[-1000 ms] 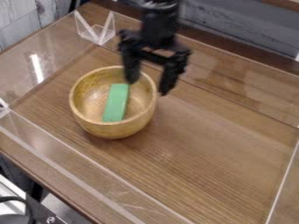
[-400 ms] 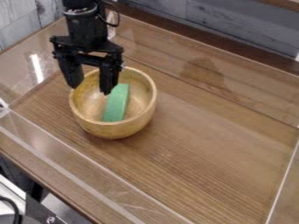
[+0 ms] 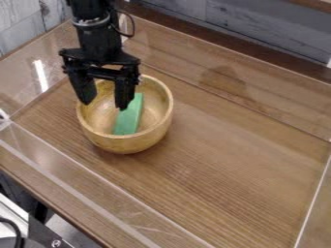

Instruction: Remove the green block from inside the brown bowl and put it on the table

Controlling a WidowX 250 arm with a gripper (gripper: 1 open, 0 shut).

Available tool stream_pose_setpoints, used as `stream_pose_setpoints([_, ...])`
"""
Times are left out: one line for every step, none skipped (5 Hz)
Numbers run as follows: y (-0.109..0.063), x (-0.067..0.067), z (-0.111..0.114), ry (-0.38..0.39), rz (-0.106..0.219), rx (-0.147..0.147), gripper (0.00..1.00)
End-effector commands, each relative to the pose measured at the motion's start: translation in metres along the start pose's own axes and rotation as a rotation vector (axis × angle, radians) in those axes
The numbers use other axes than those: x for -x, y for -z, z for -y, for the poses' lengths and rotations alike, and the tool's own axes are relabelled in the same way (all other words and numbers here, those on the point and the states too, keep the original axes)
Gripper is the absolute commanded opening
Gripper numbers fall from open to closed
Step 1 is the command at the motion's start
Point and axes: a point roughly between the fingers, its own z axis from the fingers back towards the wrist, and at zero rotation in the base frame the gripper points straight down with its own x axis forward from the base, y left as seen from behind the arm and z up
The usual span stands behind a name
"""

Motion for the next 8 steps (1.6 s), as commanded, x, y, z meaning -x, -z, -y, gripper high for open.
stream_pose_setpoints([-0.003,-0.005,0.004,-0.005,0.032,0.004,1.00])
stream_pose_setpoints([0.003,-0.007,0.008,-0.019,0.031,0.015,1.00])
stream_pose_setpoints([0.008,-0.009,0.013,-0.030,0.031,0.027,1.00])
stream_pose_setpoints([0.011,-0.010,0.018,-0.038,0.029,0.039,1.00])
stream_pose_setpoints([0.014,-0.011,0.022,-0.050,0.028,0.049,1.00])
stream_pose_setpoints([0.017,-0.012,0.025,-0.059,0.027,0.057,1.00])
stream_pose_setpoints([0.019,-0.013,0.026,-0.065,0.026,0.063,1.00])
stream_pose_setpoints([0.021,-0.014,0.026,-0.068,0.024,0.067,1.00])
